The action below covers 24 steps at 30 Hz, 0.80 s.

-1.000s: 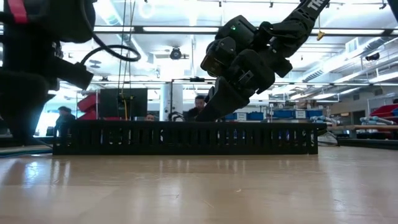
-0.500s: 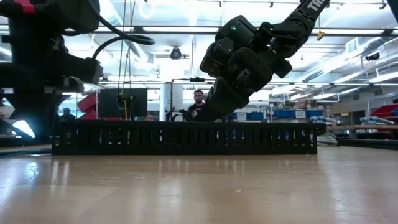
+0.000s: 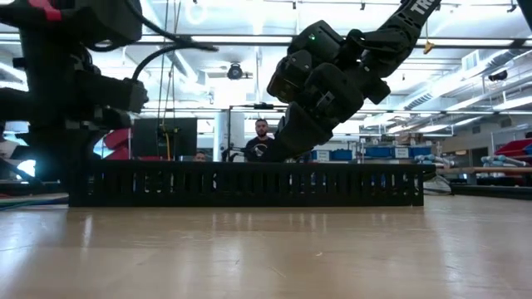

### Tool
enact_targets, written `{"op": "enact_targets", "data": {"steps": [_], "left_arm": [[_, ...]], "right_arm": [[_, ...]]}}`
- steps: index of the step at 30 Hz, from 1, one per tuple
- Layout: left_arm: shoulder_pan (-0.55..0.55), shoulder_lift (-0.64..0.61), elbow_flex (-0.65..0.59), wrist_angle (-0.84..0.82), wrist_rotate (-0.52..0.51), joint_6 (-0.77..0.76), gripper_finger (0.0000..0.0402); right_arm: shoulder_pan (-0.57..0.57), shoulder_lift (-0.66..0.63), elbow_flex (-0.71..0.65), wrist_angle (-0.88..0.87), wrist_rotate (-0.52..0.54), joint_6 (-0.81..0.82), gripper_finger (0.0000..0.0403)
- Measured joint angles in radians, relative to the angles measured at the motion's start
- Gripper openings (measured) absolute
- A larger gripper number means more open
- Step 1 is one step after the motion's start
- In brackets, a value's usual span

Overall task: Ziptie cables
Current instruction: Close the black cable duct with the cover

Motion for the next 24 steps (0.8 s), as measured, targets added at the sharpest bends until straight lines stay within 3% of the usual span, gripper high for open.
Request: {"op": "enact_targets", "data": {"steps": [10, 24], "left_arm": [[0.007, 0.0, -0.06, 0.114, 0.036, -0.005, 0.0], [0.007, 0.0, -0.065, 0.145, 0.03, -0.012, 0.0]], "right_arm": [[-0.001, 0.0, 0.001, 0.0, 0.0, -0.001, 0.0], [-0.001, 0.001, 0.0, 0.043, -0.001, 0.026, 0.0]]}}
